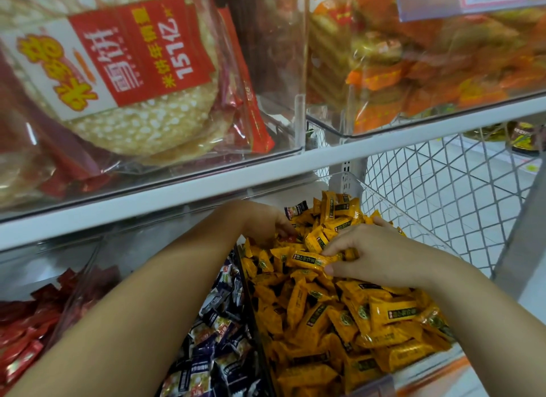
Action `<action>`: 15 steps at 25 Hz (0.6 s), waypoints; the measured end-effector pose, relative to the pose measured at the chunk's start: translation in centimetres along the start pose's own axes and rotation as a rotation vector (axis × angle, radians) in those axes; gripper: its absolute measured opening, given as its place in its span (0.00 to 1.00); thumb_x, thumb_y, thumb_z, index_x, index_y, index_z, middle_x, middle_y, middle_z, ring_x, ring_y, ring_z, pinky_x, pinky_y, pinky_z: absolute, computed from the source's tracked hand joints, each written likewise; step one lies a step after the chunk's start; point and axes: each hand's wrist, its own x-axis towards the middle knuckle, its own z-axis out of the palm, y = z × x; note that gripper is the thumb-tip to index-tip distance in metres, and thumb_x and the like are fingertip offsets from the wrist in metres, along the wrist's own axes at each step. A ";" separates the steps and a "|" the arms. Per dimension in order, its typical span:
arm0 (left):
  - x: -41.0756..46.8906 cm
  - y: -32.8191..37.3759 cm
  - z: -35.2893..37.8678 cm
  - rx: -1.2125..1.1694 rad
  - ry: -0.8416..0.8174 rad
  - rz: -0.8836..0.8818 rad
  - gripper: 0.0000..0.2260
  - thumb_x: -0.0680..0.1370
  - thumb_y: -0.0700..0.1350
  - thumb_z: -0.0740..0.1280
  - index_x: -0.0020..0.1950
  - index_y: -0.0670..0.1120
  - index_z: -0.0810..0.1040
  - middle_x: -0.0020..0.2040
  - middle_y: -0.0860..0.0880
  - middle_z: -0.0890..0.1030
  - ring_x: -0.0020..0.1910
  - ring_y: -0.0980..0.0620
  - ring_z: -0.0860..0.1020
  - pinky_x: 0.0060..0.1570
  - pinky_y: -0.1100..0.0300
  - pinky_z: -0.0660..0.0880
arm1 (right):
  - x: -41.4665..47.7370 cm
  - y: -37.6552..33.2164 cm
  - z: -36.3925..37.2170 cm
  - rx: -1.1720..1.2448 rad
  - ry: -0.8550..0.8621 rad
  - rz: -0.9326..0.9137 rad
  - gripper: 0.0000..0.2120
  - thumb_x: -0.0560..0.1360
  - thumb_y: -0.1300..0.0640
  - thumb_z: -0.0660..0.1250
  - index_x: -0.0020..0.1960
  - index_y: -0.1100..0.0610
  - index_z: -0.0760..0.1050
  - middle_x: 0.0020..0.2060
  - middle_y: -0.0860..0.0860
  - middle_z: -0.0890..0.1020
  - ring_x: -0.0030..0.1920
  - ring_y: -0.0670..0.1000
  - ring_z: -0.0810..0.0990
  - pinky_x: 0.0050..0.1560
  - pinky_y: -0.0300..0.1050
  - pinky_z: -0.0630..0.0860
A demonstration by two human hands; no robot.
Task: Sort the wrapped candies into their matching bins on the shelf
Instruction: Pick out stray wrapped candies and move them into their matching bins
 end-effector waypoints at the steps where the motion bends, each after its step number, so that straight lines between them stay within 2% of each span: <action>1: 0.0 0.0 0.1 -0.004 0.013 0.005 0.29 0.75 0.31 0.61 0.72 0.53 0.65 0.68 0.53 0.71 0.40 0.61 0.73 0.30 0.71 0.70 | 0.0 0.0 0.0 -0.001 -0.001 0.000 0.13 0.72 0.37 0.63 0.55 0.38 0.76 0.56 0.35 0.77 0.65 0.41 0.68 0.73 0.60 0.39; 6: 0.2 0.0 0.8 -0.033 0.160 0.034 0.31 0.73 0.26 0.55 0.71 0.51 0.68 0.66 0.53 0.72 0.35 0.63 0.68 0.22 0.77 0.63 | 0.0 -0.1 0.1 0.002 0.006 0.010 0.13 0.72 0.37 0.63 0.55 0.37 0.76 0.55 0.36 0.77 0.64 0.40 0.68 0.73 0.59 0.39; 8: 0.8 -0.3 1.2 -0.048 0.208 0.048 0.30 0.73 0.25 0.54 0.69 0.50 0.71 0.64 0.52 0.74 0.34 0.63 0.69 0.21 0.76 0.63 | -0.1 0.0 0.1 0.011 0.003 0.005 0.12 0.72 0.37 0.63 0.54 0.36 0.76 0.55 0.35 0.77 0.64 0.40 0.68 0.73 0.59 0.38; 10: 1.4 -1.0 1.5 -0.085 0.250 0.059 0.29 0.73 0.25 0.55 0.66 0.51 0.73 0.63 0.53 0.76 0.36 0.63 0.73 0.27 0.72 0.69 | -0.1 0.0 0.1 0.013 0.002 0.002 0.12 0.72 0.37 0.63 0.54 0.36 0.76 0.55 0.34 0.77 0.64 0.40 0.68 0.73 0.59 0.38; 12: 1.8 -1.5 1.3 -0.113 0.275 0.062 0.28 0.73 0.26 0.57 0.64 0.51 0.76 0.61 0.53 0.78 0.44 0.58 0.77 0.39 0.63 0.76 | -0.1 0.1 0.0 0.001 0.006 0.001 0.13 0.72 0.37 0.63 0.54 0.37 0.76 0.57 0.34 0.76 0.66 0.40 0.67 0.73 0.59 0.38; 13: 1.9 -1.6 1.3 -0.113 0.273 0.066 0.27 0.73 0.26 0.57 0.63 0.51 0.76 0.60 0.53 0.79 0.45 0.58 0.77 0.40 0.62 0.76 | -0.1 0.1 0.0 -0.004 0.005 0.004 0.13 0.72 0.37 0.63 0.55 0.37 0.76 0.58 0.34 0.75 0.66 0.40 0.66 0.73 0.59 0.38; 15: 2.1 -1.5 1.2 -0.065 0.257 0.081 0.24 0.75 0.28 0.59 0.63 0.51 0.77 0.60 0.53 0.78 0.43 0.61 0.75 0.34 0.72 0.71 | 0.0 0.0 0.0 -0.001 0.006 0.011 0.14 0.72 0.37 0.63 0.55 0.37 0.76 0.59 0.35 0.75 0.67 0.41 0.66 0.72 0.58 0.37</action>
